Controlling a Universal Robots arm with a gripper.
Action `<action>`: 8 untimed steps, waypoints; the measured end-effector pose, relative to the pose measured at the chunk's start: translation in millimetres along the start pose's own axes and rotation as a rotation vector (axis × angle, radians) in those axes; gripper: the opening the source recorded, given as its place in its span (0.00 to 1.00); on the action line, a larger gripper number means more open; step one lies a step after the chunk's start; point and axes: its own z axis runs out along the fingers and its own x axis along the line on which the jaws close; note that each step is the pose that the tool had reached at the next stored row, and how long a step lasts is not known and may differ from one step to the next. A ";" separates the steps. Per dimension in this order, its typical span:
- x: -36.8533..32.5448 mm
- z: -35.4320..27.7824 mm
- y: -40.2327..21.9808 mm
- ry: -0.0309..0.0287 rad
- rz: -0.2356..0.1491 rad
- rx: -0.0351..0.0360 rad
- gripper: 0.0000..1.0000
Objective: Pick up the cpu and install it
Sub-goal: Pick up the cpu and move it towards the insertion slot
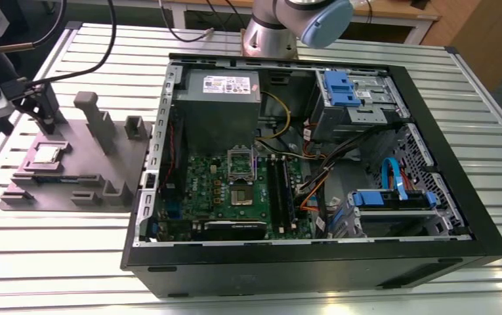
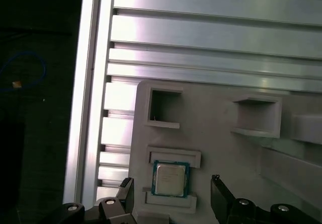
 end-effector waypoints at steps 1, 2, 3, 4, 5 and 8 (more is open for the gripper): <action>0.0 0.6 -0.4 -0.0001 0.000 0.0000 0.71; 0.0 1.0 -0.6 -0.0001 0.000 -0.0001 0.71; 0.0 1.1 -0.6 0.0000 0.000 0.0000 0.71; 0.0 1.1 -0.6 0.0001 0.000 0.0001 0.71; 0.0 1.1 -0.6 0.0001 0.000 0.0001 0.71; 0.0 1.8 -0.6 -0.0001 0.000 0.0000 0.71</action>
